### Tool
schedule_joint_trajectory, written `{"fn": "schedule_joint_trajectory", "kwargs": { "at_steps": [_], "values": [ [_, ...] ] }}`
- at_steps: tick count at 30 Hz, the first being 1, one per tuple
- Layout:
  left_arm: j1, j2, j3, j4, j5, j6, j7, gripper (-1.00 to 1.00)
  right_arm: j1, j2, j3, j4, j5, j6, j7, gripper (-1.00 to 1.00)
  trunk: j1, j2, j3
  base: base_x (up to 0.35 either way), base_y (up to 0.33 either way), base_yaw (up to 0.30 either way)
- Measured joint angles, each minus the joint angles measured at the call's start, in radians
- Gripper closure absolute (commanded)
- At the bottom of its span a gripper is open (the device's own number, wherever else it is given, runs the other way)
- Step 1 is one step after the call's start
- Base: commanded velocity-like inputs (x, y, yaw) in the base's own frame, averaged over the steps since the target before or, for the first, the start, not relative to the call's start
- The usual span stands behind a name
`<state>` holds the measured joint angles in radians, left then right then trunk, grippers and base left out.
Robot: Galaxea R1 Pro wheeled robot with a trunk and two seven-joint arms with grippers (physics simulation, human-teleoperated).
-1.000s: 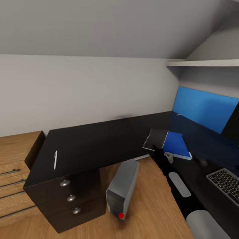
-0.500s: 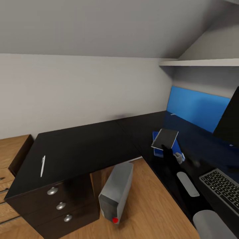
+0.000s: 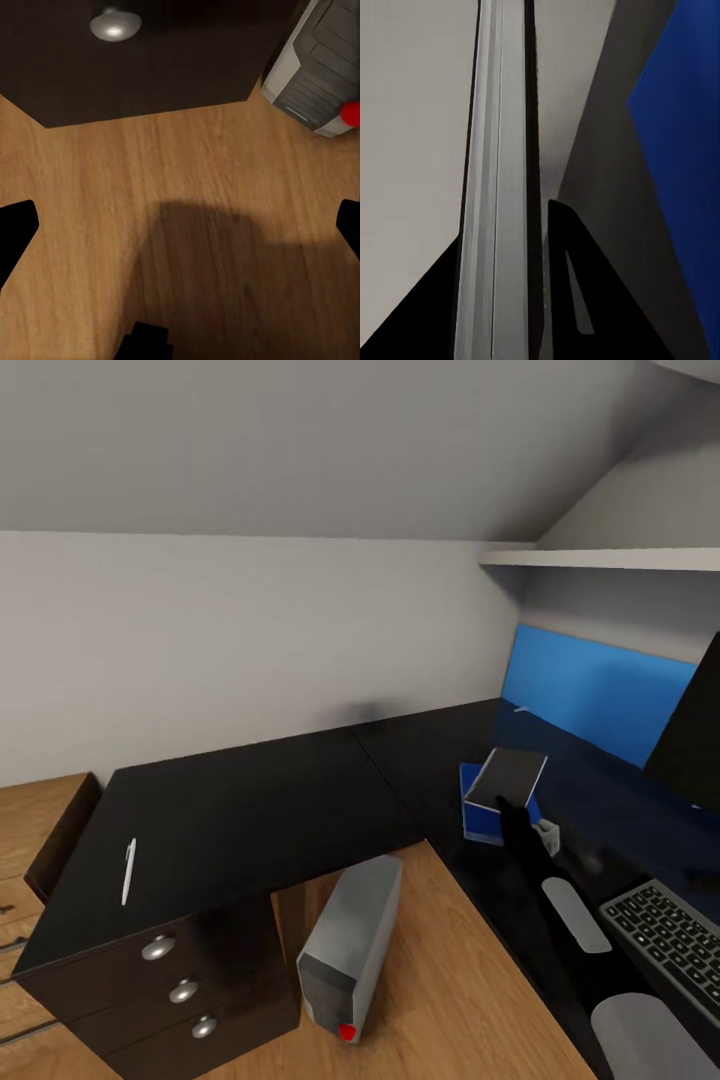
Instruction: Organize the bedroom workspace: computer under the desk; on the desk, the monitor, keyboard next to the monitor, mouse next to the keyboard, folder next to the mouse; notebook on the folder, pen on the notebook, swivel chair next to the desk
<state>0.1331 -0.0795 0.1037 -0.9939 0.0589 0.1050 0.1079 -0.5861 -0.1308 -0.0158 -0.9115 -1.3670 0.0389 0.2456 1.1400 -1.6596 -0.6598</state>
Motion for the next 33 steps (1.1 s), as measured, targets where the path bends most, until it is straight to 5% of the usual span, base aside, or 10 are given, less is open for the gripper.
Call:
{"fn": "schedule_joint_trajectory", "kwargs": {
  "at_steps": [13, 33],
  "values": [
    [0.000, 0.000, 0.000, -0.001, -0.001, -0.071, -0.001, -1.00, 0.001, -0.006, 0.000, 0.004, -0.004, 0.000, -0.004, 1.00, 0.000, 0.000, 0.000, 0.000, 0.000, 0.000],
    [0.000, 0.000, 0.000, -0.001, -0.001, -0.073, 0.001, -1.00, 0.001, -0.006, 0.000, 0.005, -0.004, -0.001, -0.104, 1.00, 0.000, 0.000, 0.000, 0.044, 0.000, 0.000]
  ]
}}
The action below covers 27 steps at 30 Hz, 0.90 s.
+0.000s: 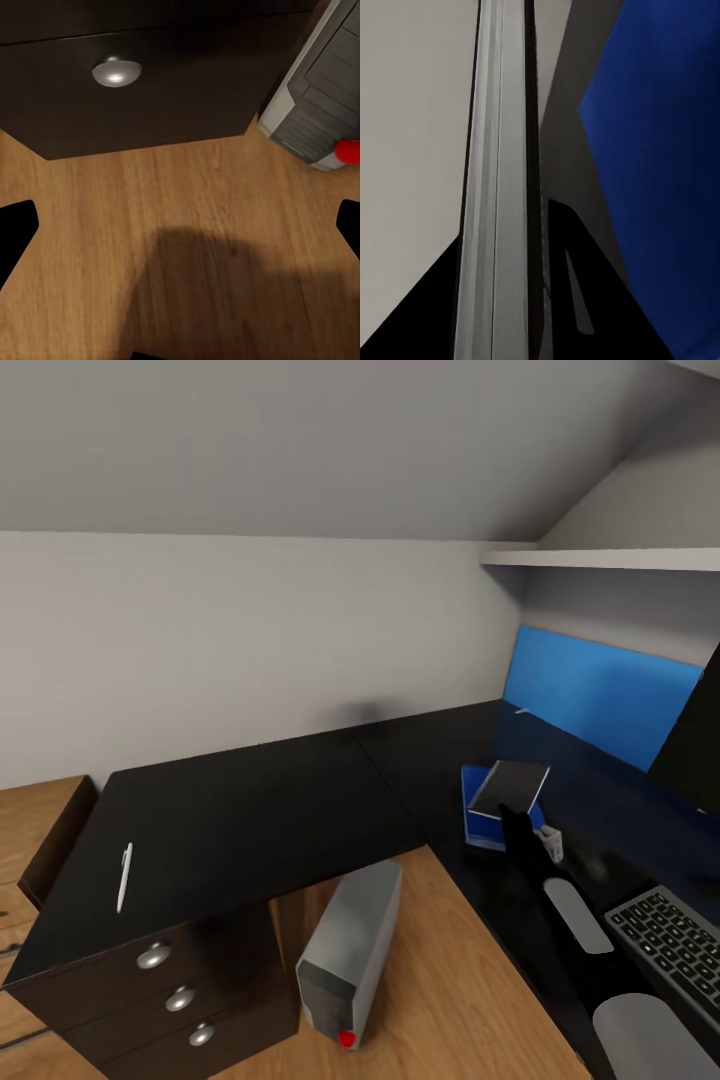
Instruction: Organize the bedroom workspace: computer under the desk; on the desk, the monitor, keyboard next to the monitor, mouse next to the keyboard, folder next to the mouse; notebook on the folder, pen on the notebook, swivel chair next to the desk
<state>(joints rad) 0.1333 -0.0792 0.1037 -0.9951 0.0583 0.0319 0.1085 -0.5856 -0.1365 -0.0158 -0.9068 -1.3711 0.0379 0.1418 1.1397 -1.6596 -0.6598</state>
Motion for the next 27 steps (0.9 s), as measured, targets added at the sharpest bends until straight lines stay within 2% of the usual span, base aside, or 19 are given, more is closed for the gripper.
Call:
{"fn": "schedule_joint_trajectory", "kwargs": {
  "at_steps": [16, 27],
  "values": [
    [0.000, 0.000, 0.000, 0.000, 0.000, 0.000, 0.000, -1.00, 0.000, -0.001, -0.015, -0.001, 0.001, -0.002, -0.022, 1.00, 0.000, 0.000, 0.000, 0.030, -0.002, 0.000],
    [0.000, 0.000, -0.002, 0.003, -0.001, 0.000, 0.000, -1.00, 0.000, 0.000, -0.014, -0.002, 0.002, -0.003, -0.022, 1.00, 0.000, 0.000, 0.000, 0.000, -0.072, 0.000]
  ]
}}
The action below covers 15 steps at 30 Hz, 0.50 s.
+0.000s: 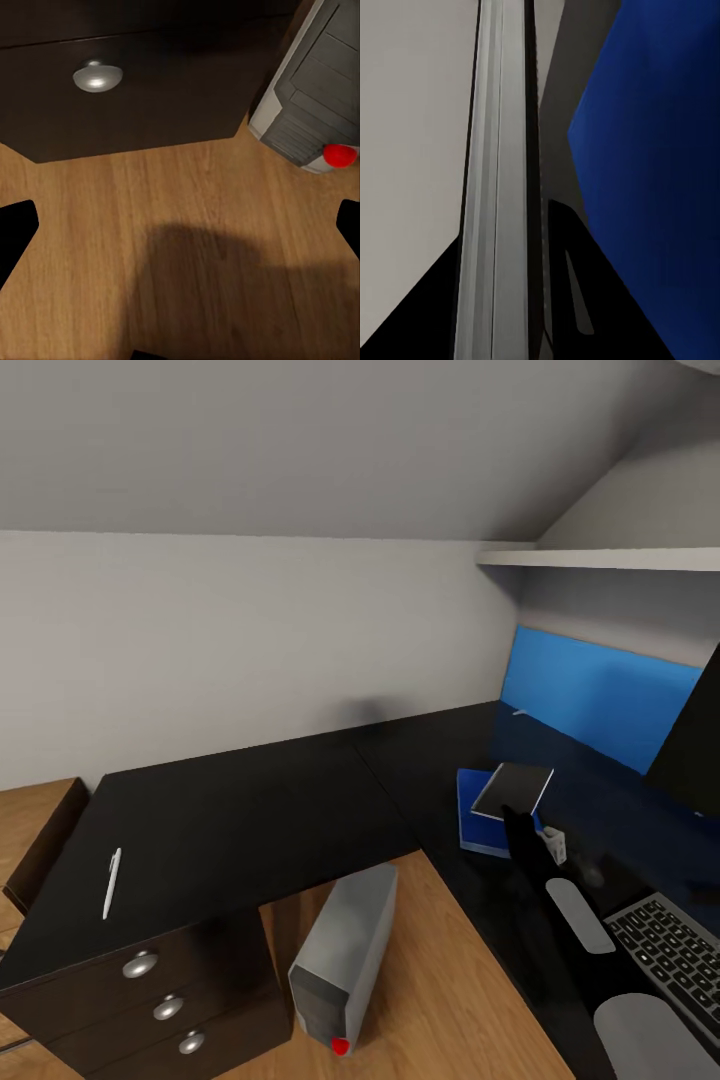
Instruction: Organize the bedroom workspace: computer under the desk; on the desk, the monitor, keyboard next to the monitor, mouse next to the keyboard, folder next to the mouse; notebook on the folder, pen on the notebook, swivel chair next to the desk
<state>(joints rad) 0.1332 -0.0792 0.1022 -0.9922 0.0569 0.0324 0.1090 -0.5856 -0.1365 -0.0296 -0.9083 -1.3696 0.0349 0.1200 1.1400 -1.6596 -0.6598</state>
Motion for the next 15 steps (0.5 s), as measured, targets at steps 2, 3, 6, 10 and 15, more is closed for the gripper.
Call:
{"fn": "schedule_joint_trajectory", "kwargs": {
  "at_steps": [2, 3, 6, 10, 15],
  "values": [
    [0.000, 0.000, 0.000, 0.000, 0.000, 0.000, 0.000, -1.00, 0.000, 0.000, 0.000, 0.000, 0.000, 0.000, 0.000, 1.00, 0.000, 0.000, 0.000, 0.000, -0.004, 0.000],
    [0.000, 0.000, 0.000, 0.000, 0.000, 0.000, 0.000, -1.00, 0.000, 0.000, 0.000, 0.000, 0.000, 0.000, 0.000, 1.00, 0.000, 0.000, 0.000, 0.000, -0.003, 0.000],
    [0.000, 0.000, 0.000, 0.000, 0.000, 0.000, 0.000, -1.00, 0.000, 0.000, 0.000, 0.000, 0.000, 0.000, 0.000, 1.00, 0.000, 0.000, 0.000, 0.000, -0.002, 0.000],
    [0.000, 0.000, 0.000, 0.000, 0.000, 0.000, 0.000, -1.00, 0.000, 0.000, 0.000, 0.000, 0.001, 0.001, 0.000, 1.00, 0.000, 0.000, 0.000, 0.000, 0.000, 0.000],
    [0.000, 0.000, 0.000, 0.000, 0.000, 0.000, 0.000, -1.00, 0.000, 0.000, 0.001, 0.000, 0.001, 0.001, -0.001, -1.00, 0.000, 0.000, 0.000, 0.000, 0.000, 0.000]
  ]
}}
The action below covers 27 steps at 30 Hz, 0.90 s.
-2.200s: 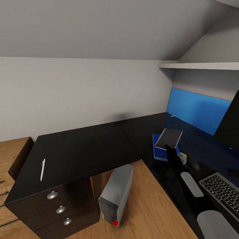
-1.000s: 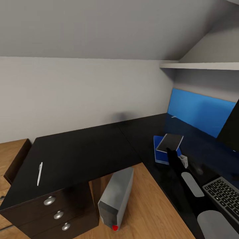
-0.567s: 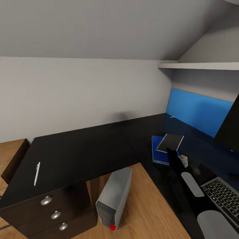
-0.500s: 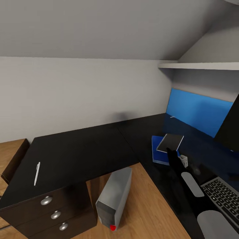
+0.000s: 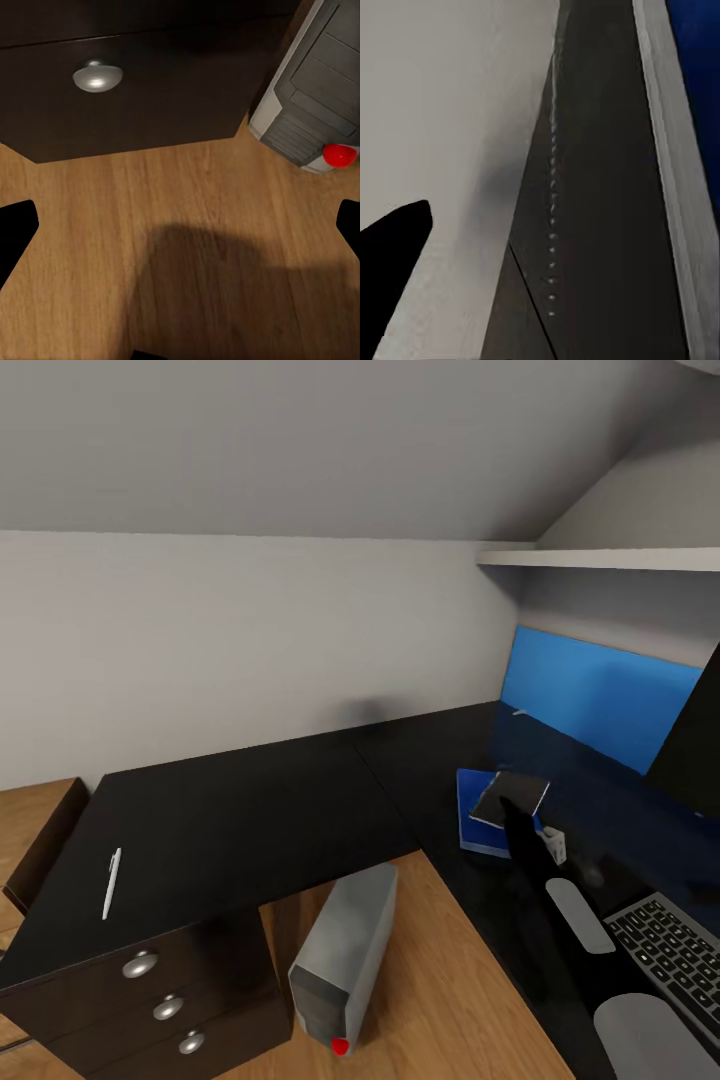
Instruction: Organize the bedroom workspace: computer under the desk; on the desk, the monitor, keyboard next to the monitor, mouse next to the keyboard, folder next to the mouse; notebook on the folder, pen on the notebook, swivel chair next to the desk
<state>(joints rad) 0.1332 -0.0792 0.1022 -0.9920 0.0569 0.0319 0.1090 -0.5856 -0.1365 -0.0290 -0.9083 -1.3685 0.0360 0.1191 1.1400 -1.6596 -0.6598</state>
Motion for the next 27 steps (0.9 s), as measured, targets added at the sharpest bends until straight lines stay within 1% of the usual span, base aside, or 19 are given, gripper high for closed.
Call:
{"fn": "schedule_joint_trajectory", "kwargs": {
  "at_steps": [13, 27],
  "values": [
    [0.000, 0.000, 0.000, 0.000, -0.001, 0.000, 0.000, -1.00, 0.000, 0.000, 0.001, 0.000, 0.001, 0.000, 0.000, -1.00, 0.000, 0.000, 0.000, -0.010, 0.000, 0.000],
    [0.000, 0.000, -0.001, 0.000, -0.003, 0.000, 0.000, -1.00, 0.000, 0.000, 0.001, 0.000, 0.001, 0.000, 0.000, -1.00, 0.001, 0.000, 0.000, -0.234, 0.000, 0.000]
  ]
}}
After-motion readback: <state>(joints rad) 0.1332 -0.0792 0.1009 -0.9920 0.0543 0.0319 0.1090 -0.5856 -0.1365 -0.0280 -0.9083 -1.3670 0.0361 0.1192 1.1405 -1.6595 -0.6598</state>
